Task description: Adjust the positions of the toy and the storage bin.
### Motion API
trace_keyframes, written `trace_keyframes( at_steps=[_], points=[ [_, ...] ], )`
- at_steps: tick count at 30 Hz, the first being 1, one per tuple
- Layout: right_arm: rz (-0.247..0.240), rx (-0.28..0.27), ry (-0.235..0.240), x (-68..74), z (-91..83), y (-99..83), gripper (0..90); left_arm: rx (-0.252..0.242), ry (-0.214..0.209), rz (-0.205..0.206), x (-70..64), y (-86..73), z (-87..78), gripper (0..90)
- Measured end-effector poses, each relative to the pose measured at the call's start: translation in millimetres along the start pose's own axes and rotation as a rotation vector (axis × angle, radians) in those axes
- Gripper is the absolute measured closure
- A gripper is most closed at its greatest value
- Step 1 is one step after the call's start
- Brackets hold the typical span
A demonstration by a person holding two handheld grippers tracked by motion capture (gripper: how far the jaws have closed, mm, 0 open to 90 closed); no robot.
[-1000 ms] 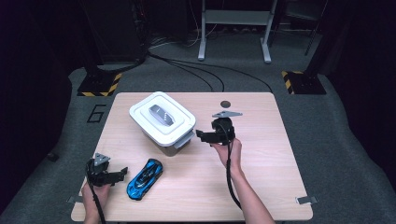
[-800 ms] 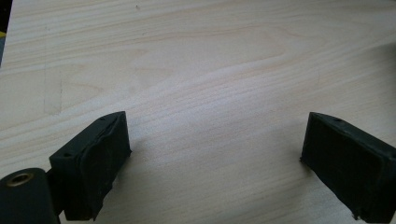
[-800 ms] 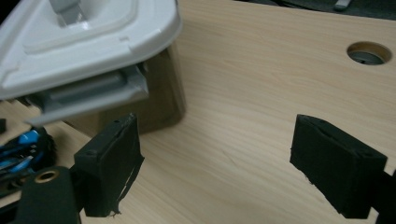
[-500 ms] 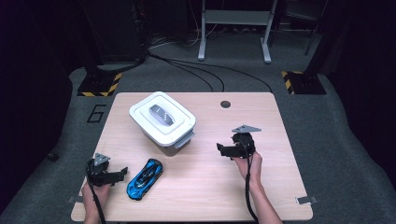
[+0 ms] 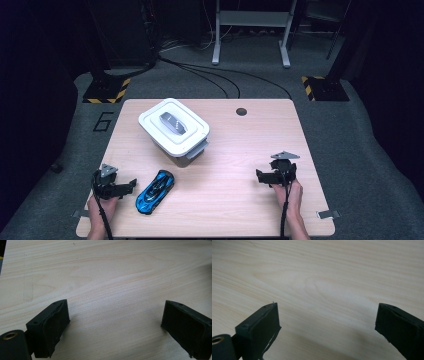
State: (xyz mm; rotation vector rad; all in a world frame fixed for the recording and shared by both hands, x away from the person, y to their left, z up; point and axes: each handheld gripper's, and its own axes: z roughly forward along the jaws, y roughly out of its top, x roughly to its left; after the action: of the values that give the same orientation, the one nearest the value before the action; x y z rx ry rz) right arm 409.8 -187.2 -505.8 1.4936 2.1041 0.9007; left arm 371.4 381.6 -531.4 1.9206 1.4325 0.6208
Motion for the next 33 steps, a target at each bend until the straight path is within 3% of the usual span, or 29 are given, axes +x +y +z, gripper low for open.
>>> trace_keyframes(
  at_steps=[5, 8, 10, 12, 15, 19, 23, 33],
  points=[
    [0.023, 0.017, -0.014, -16.0, 2.3, -18.3, 3.5, -0.004, 0.000, 0.002, 1.7, 1.0, 1.6, 7.1],
    [0.034, 0.002, -0.041, -18.9, 2.9, -22.5, 4.1, 0.007, -0.005, 0.009, 3.1, 2.7, 2.0, 6.8],
    [0.041, -0.020, -0.038, -21.3, 2.0, -25.1, 4.1, 0.047, 0.002, 0.003, 3.5, 5.8, 0.4, 6.9],
    [0.025, -0.019, -0.076, -21.0, 2.9, -26.6, 3.6, 0.074, 0.004, 0.007, 3.6, 9.0, -1.3, 7.7],
    [0.028, -0.028, -0.078, -20.7, 3.1, -27.6, 3.8, 0.058, 0.011, -0.010, 4.2, 15.3, -9.1, 7.4],
    [0.028, -0.030, -0.085, -20.8, 3.1, -27.7, 4.0, 0.031, -0.001, -0.070, 4.7, 31.9, -25.9, 4.2],
    [0.037, -0.034, -0.087, -21.0, 3.4, -27.6, 4.3, 0.032, -0.018, -0.104, 3.1, 54.1, -41.8, 2.8],
    [0.042, -0.039, -0.090, -21.1, 3.4, -27.6, 5.3, -0.019, -0.031, -0.076, -25.1, 111.7, -54.3, 1.5]
  ],
)
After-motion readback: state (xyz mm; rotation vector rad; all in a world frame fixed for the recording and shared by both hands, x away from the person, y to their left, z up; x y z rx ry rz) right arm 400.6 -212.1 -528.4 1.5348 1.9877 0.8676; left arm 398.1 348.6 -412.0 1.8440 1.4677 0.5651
